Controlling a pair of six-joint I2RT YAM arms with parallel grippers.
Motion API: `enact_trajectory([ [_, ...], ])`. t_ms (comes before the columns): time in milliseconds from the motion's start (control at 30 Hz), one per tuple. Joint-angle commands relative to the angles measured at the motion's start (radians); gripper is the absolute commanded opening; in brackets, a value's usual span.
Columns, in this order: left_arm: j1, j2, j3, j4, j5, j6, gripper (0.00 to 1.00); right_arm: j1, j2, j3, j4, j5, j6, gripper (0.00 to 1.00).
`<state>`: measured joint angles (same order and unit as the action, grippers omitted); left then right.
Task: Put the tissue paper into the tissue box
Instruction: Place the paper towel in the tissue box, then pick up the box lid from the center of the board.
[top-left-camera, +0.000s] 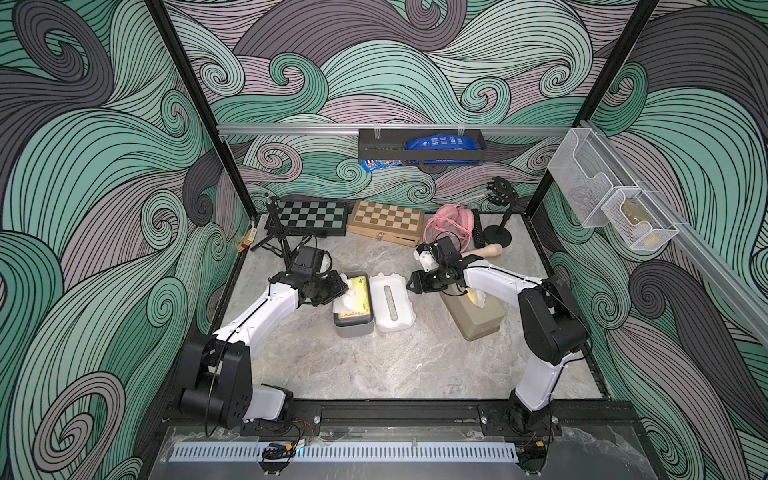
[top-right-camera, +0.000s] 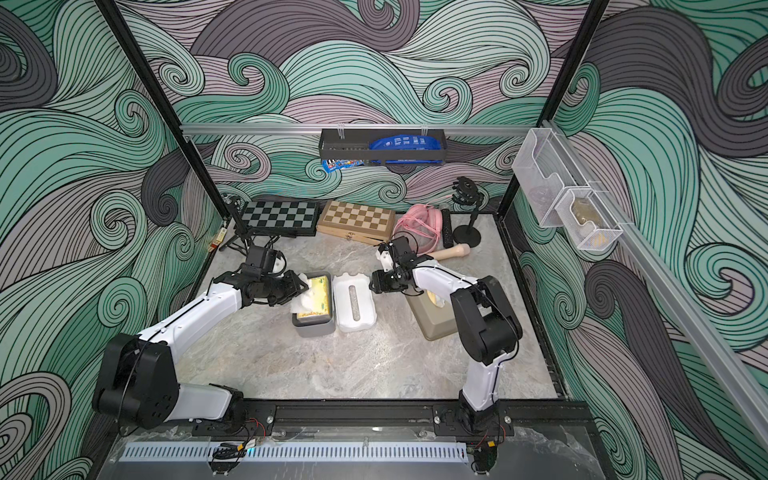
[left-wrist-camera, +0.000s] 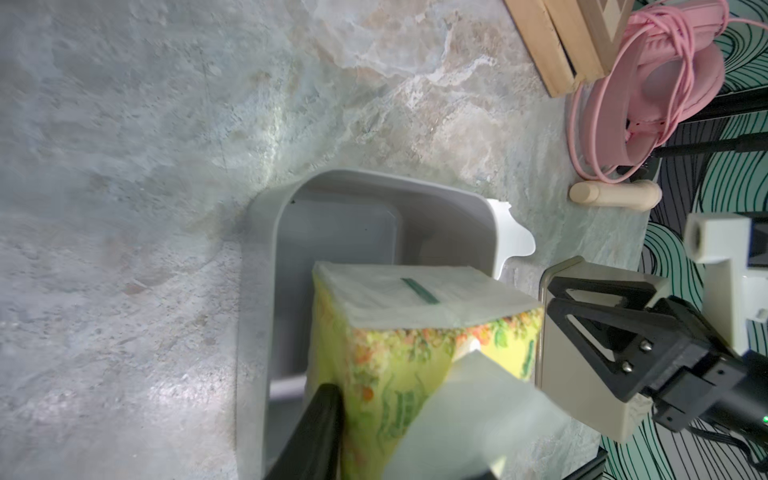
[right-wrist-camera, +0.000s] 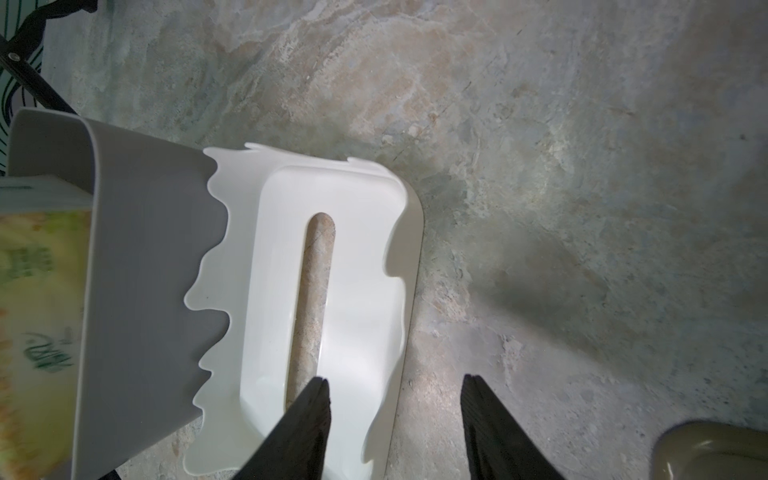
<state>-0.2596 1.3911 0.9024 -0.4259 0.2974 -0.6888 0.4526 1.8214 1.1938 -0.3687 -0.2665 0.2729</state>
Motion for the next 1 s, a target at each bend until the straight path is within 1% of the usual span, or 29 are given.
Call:
enact_trajectory([
  [0, -0.016, -0.004, 0.008, 0.035, -0.043, -0.026, 0.58, 0.015, -0.045, -0.037, -0.036, 0.006, 0.014, 0.55],
  [33, -0.018, -0.007, 0.014, 0.026, -0.059, -0.025, 0.64, 0.023, -0.069, -0.056, -0.044, 0.026, 0.019, 0.55],
  [100, -0.018, -0.012, 0.027, 0.010, -0.085, -0.019, 0.72, 0.043, -0.112, -0.090, -0.059, 0.062, 0.028, 0.54],
  [133, -0.018, -0.013, 0.037, 0.002, -0.098, -0.016, 0.74, 0.061, -0.132, -0.098, -0.076, 0.094, 0.029, 0.53],
  [300, -0.018, -0.048, 0.101, -0.025, -0.159, 0.010, 0.78, 0.217, -0.203, -0.096, -0.104, 0.207, -0.006, 0.53],
  [400, -0.017, -0.063, 0.158, -0.056, -0.198, 0.047, 0.79, 0.297, -0.197, -0.088, -0.103, 0.243, -0.045, 0.53],
  [567, -0.012, -0.100, 0.214, -0.100, -0.273, 0.097, 0.79, 0.376, -0.150, -0.103, -0.051, 0.232, -0.100, 0.53],
  [667, 0.003, -0.139, 0.213, -0.114, -0.304, 0.122, 0.81, 0.400, -0.123, -0.117, 0.018, 0.212, -0.110, 0.51],
  [833, 0.073, -0.190, 0.195, -0.154, -0.299, 0.166, 0.82, 0.434, -0.085, -0.129, 0.102, 0.170, -0.142, 0.44],
  [967, 0.125, -0.214, 0.180, -0.164, -0.276, 0.188, 0.82, 0.465, -0.055, -0.141, 0.133, 0.142, -0.170, 0.43],
])
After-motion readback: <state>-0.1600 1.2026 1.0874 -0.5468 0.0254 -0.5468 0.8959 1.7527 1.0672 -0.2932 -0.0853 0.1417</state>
